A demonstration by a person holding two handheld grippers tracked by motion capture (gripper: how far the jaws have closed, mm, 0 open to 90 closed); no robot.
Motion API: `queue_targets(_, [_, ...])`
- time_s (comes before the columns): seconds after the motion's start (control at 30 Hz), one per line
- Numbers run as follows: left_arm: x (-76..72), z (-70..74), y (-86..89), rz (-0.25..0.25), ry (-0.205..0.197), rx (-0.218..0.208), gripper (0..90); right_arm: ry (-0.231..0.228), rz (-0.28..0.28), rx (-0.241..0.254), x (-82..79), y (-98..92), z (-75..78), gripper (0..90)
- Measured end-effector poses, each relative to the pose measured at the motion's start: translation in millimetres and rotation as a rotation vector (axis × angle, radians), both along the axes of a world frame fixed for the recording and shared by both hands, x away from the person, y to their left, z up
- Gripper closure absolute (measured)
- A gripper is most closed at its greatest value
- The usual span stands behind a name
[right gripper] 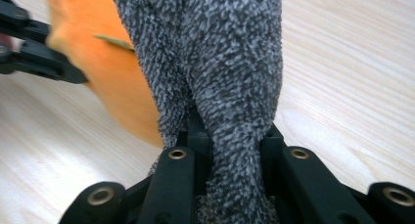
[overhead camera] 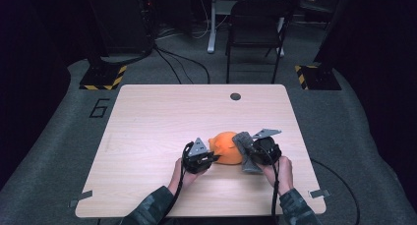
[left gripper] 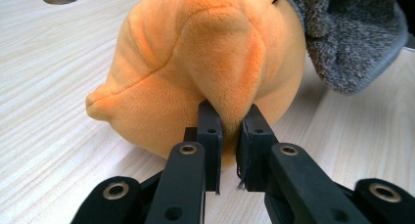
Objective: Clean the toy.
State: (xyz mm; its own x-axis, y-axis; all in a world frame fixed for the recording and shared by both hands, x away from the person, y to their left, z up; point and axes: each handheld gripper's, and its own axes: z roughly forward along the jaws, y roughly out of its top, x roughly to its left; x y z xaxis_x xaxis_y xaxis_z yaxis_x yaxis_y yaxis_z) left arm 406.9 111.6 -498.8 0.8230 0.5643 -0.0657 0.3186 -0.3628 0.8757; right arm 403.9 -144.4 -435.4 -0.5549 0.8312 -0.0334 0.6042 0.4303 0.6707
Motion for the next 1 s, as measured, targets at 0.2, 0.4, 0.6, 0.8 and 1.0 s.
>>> queue_targets(0.2, [-0.1,-0.1,-0.3,-0.002,0.004,-0.003,81.7,0.032,-0.041,-0.011,8.2,-11.4,-8.5,75.3])
queue_targets(0.4, [0.1,-0.2,-0.2,-0.003,0.005,-0.004,81.7,0.093,-0.106,-0.025,22.9,-23.8,-28.5,75.2])
queue_targets(0.6, [0.6,-0.3,0.9,-0.003,0.012,-0.010,81.7,0.184,-0.138,-0.051,39.8,-31.7,-59.0,74.5])
queue_targets(0.8, [0.4,-0.2,1.2,-0.004,0.014,-0.009,81.6,0.182,-0.146,-0.067,37.5,-35.1,-47.8,74.6])
queue_targets(1.0, [1.1,-0.4,1.1,0.001,0.013,-0.017,81.6,0.105,-0.154,-0.002,28.0,-44.1,-17.0,74.7])
